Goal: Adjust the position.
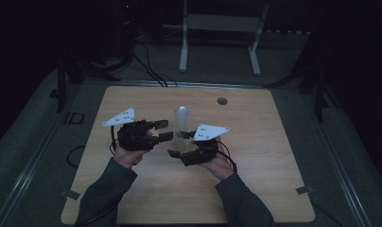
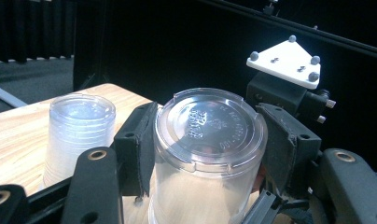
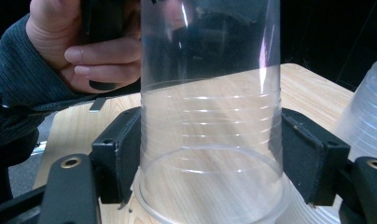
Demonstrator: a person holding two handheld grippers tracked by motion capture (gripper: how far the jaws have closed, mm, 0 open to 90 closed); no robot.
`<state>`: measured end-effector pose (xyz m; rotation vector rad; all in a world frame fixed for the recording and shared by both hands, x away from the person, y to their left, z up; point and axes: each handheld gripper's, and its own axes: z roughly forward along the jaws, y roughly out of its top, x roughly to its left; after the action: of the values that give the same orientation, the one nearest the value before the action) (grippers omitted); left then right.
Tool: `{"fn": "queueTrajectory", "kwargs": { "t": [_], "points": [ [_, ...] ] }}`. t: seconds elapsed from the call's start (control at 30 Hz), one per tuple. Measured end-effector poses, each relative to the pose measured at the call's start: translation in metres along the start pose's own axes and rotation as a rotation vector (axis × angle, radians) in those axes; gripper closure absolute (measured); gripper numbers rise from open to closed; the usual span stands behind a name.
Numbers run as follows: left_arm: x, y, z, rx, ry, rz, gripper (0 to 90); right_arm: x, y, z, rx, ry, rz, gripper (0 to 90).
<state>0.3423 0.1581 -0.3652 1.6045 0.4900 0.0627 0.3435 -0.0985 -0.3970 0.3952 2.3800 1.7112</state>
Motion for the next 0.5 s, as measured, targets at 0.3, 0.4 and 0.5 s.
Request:
{"fn": "queueTrajectory", "kwargs": {
  "t": [0.3, 0.4, 0.5],
  "points": [
    [0.0004, 0.0015, -0.001, 0.015, 0.025, -0.005, 31.6, 0.0005, 0.0009, -0.0024, 0.023, -0.007, -0.018, 28.2],
    [0.0009, 0.0023, -0.0026, 0.02, 0.034, -0.001, 28.8, 0.0, 0.0015, -0.0041, 0.036, -0.012, -0.025, 28.3],
    [0.0013, 0.0019, -0.0035, 0.027, 0.037, 0.004, 28.4, -0.0009, 0.0017, -0.0058, 0.045, -0.018, -0.029, 28.3]
  ]
}}
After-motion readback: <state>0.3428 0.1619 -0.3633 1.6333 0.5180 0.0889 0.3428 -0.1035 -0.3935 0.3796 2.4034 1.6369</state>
